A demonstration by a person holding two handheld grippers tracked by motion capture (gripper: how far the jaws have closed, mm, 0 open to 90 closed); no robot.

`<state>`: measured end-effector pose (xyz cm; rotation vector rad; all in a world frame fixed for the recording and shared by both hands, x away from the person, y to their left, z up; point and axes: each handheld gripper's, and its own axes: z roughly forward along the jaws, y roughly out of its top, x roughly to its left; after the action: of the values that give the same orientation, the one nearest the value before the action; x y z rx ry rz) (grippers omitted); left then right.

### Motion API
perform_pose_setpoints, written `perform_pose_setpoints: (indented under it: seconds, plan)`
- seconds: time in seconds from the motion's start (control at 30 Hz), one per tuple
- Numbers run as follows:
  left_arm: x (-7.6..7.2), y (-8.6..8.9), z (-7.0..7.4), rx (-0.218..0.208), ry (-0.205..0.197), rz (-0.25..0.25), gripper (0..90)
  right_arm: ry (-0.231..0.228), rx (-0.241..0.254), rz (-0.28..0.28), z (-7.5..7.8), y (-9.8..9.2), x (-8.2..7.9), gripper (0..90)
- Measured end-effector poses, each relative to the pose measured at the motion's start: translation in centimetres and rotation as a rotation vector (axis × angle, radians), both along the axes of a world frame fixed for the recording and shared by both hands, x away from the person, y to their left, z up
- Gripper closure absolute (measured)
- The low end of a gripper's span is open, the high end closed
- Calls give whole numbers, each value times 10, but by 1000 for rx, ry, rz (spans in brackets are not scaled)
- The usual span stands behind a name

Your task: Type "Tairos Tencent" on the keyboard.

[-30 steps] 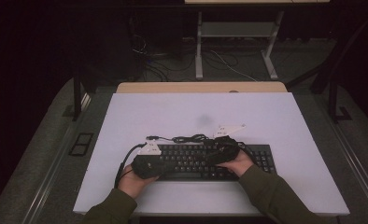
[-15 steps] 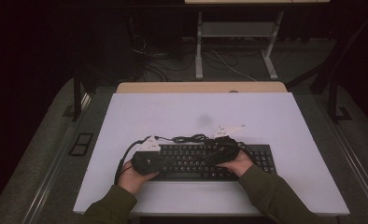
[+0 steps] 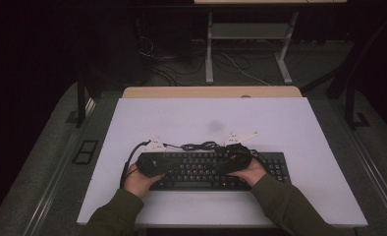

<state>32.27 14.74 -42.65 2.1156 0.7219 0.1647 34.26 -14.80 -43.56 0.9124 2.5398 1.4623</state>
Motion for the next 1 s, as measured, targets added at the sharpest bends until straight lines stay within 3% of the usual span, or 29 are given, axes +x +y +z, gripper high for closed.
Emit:
perform_pose_setpoints:
  seconds: [0.67,1.0]
  plan:
    - [4,-1,-10,44,19,5,889,0,-4,0,0,0,0,232]
    - [4,0,-10,33,24,12,889,-2,-4,0,0,0,0,232]
